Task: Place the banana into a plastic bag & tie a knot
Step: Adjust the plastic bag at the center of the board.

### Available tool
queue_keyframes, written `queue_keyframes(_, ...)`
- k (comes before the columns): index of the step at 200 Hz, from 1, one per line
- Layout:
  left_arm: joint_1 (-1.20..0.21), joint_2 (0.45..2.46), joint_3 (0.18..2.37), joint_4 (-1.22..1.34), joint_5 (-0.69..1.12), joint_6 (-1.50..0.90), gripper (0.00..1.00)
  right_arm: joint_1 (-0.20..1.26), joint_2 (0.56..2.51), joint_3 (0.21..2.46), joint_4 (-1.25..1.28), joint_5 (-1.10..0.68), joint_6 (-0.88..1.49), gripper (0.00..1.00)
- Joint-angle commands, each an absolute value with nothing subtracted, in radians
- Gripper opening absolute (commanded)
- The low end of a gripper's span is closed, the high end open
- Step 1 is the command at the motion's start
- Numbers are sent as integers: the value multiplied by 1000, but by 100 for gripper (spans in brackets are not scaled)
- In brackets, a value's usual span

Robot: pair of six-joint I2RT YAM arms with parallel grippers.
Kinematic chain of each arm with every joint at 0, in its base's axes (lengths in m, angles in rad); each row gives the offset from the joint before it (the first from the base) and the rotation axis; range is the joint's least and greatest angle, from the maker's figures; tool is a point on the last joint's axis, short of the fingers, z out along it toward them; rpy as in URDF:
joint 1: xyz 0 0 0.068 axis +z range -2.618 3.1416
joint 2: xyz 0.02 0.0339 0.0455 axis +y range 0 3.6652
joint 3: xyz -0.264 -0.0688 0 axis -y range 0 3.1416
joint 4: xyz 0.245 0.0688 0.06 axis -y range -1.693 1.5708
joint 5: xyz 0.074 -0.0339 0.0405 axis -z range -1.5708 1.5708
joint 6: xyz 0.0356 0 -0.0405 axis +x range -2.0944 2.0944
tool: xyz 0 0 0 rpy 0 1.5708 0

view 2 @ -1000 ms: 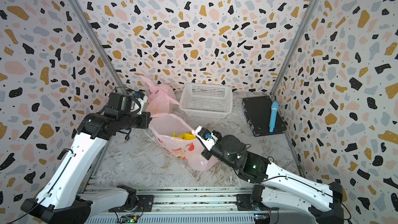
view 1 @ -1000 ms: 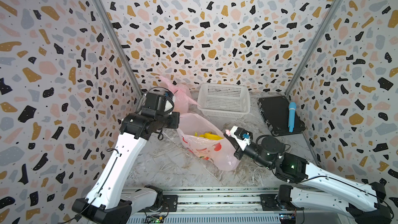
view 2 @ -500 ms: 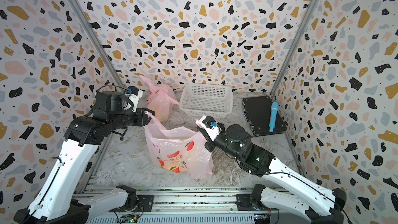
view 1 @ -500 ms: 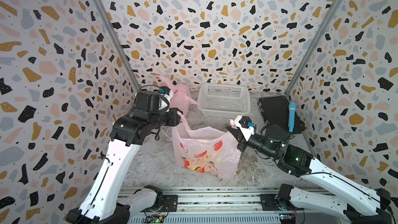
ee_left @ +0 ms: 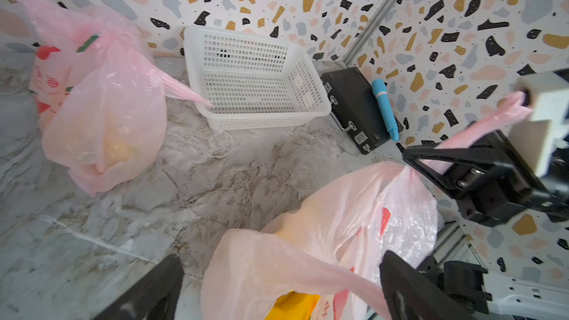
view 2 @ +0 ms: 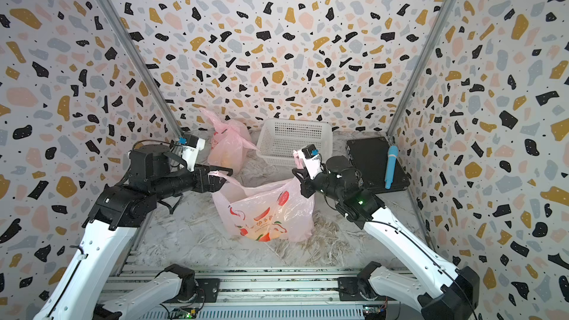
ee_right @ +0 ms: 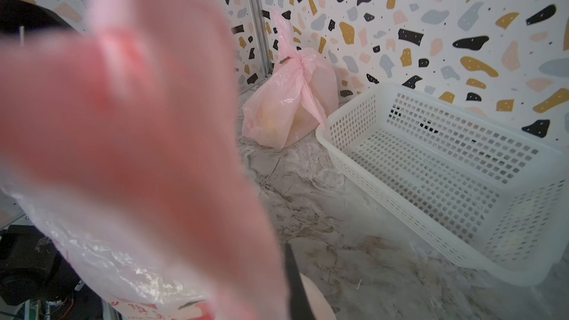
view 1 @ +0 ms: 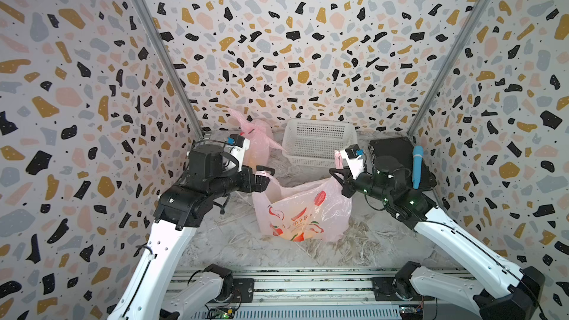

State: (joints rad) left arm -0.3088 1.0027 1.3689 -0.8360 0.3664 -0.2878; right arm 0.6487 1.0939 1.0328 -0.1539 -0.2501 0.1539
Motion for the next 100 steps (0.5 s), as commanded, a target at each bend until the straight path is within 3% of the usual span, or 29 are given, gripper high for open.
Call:
queue_keyframes(1, -302, 1048, 1394, -890, 389, -261, 99, 624, 1132, 1127, -199, -277, 228, 0)
queue_keyframes(44, -302, 1119, 1401, -1032, 55, -212, 99, 600, 1218, 1225, -223, -263, 315, 0)
queue_keyframes(100, -328, 1190, 1415, -1109, 44, -195, 99, 600, 1259, 1275, -235, -273, 332, 0)
